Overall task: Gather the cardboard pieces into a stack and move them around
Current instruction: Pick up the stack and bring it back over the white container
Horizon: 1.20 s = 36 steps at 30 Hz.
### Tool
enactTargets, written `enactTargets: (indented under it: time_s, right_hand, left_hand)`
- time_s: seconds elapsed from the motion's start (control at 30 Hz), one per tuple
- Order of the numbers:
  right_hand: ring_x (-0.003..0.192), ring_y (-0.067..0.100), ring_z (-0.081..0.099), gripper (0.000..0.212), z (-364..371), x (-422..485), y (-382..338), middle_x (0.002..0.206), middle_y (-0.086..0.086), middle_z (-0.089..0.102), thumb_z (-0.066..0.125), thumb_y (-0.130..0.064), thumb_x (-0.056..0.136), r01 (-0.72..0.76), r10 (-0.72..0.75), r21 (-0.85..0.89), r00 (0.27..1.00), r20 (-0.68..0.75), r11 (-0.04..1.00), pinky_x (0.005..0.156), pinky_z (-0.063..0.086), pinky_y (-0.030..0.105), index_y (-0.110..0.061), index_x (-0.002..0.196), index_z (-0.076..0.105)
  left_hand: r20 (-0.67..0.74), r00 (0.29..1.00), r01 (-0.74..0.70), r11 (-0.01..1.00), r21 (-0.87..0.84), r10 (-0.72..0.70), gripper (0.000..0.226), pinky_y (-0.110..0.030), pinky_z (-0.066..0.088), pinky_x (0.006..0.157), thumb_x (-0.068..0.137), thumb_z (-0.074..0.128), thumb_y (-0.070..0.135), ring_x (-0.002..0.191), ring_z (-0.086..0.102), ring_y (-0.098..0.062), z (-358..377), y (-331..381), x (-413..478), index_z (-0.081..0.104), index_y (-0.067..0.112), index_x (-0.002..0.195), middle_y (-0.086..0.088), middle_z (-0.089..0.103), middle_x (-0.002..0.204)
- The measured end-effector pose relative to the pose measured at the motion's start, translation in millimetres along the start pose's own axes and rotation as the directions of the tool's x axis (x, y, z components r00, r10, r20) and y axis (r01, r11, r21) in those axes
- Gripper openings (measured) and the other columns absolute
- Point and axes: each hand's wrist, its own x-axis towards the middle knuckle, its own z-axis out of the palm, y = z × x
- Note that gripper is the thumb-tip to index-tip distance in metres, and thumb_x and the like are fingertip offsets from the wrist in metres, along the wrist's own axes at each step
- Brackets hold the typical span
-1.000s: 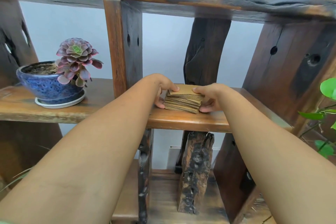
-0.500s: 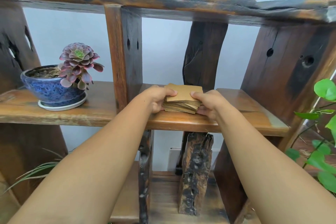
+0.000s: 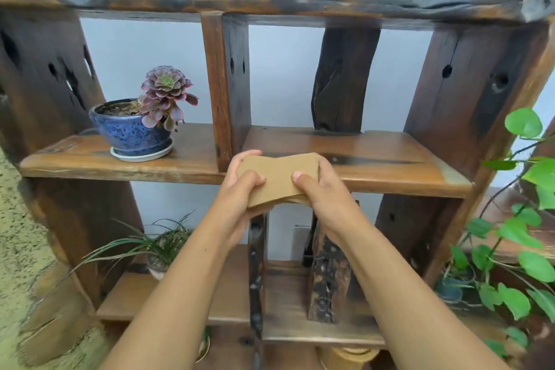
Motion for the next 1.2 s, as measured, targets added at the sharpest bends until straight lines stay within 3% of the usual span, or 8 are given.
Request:
enactTargets:
  time_s: [0.13,0.27,0.37,0.5,0.63,0.7,0.93,1.2]
  right_hand:
    - [0.084,-0.025,0.051,0.054,36.0,-42.9,15.3,0.112,-0.022,0.049,0.049,-0.028,0.096,-0.009,0.006,0.02,0.989,0.146,1.0,0.066,0.039,-0.002,-0.035,0.146,0.029]
    - [0.094,0.003,0.056,0.043,73.3,-87.3,22.3,0.105,-0.01,0.057,0.048,-0.04,0.081,-0.053,0.034,0.058,0.953,0.3,0.997,0.079,0.043,0.027,-0.038,0.124,0.045]
    - [0.092,-0.001,0.061,0.037,94.6,-125.0,28.6,0.105,-0.016,0.062,0.055,-0.044,0.075,-0.134,0.07,0.117,0.894,0.442,0.984,0.081,0.047,0.031,-0.054,0.11,0.049]
    - [0.108,0.006,0.067,0.076,126.4,-183.9,26.3,0.122,-0.011,0.066,0.071,-0.037,0.068,-0.253,0.073,0.212,0.786,0.613,0.944,0.094,0.055,0.036,-0.036,0.139,0.042]
    - [0.096,0.021,0.071,0.046,162.7,-269.6,12.6,0.114,0.013,0.073,0.073,-0.02,0.077,-0.407,0.075,0.198,0.565,0.822,0.892,0.074,0.058,0.027,-0.01,0.12,0.062]
    - [0.107,0.028,0.07,0.036,179.5,-310.7,7.1,0.116,0.016,0.073,0.071,-0.015,0.083,-0.432,0.054,0.167,0.453,0.89,0.887,0.093,0.056,0.037,-0.008,0.118,0.063]
    - [0.114,0.025,0.068,0.063,224.7,-475.0,-34.6,0.119,0.008,0.074,0.076,-0.045,0.066,-0.39,-0.095,0.109,0.055,0.994,0.915,0.107,0.048,0.049,-0.018,0.121,0.06]
    - [0.102,0.021,0.071,0.064,240.9,-690.6,-85.1,0.114,0.012,0.075,0.079,-0.039,0.062,-0.306,-0.185,0.091,-0.293,0.938,0.948,0.096,0.055,0.041,-0.013,0.119,0.063]
  left_hand:
    - [-0.183,0.983,0.008,0.999,0.049,0.001,0.049,-0.041,0.053,0.073,0.071,0.049,0.023,0.09,0.056,-0.02,-24.3,-13.7,-63.1,0.055,0.032,0.119,-0.005,0.058,0.106]
    - [-0.378,0.926,0.048,0.992,0.119,0.001,0.046,-0.037,0.049,0.076,0.069,0.052,0.025,0.084,0.058,-0.016,-46.9,-18.0,-132.7,0.06,0.039,0.112,-0.004,0.06,0.101]
    - [-0.552,0.832,0.041,0.986,0.163,0.056,0.051,-0.035,0.053,0.071,0.07,0.056,0.023,0.081,0.06,-0.013,-53.9,-24.6,-195.8,0.061,0.046,0.115,-0.002,0.063,0.105]
    - [-0.744,0.663,-0.015,0.994,0.104,0.087,0.063,-0.052,0.053,0.094,0.085,0.063,0.012,0.103,0.064,-0.025,-57.3,-33.8,-291.9,0.047,0.035,0.141,-0.007,0.062,0.13]
    - [-0.897,0.43,-0.065,0.995,0.08,0.1,0.073,-0.06,0.043,0.106,0.076,0.067,0.014,0.112,0.06,-0.028,-46.5,-32.9,-405.5,0.043,0.019,0.145,-0.011,0.062,0.131]
    - [-0.935,0.33,-0.08,0.991,0.107,0.128,0.066,-0.057,0.046,0.103,0.081,0.07,0.008,0.107,0.061,-0.027,-42.8,-32.2,-456.9,0.046,0.02,0.142,-0.006,0.065,0.118]
    - [-0.984,-0.008,-0.121,0.977,0.178,0.178,0.056,-0.043,0.058,0.093,0.091,0.069,0.008,0.115,0.067,-0.027,-14.9,-27.7,-644.4,0.048,0.027,0.14,-0.006,0.061,0.135]
    - [-0.916,-0.368,-0.193,0.951,0.241,0.157,0.065,-0.043,0.057,0.086,0.072,0.076,0.017,0.1,0.069,-0.023,49.8,-28.0,-854.4,0.054,0.025,0.134,-0.007,0.067,0.12]
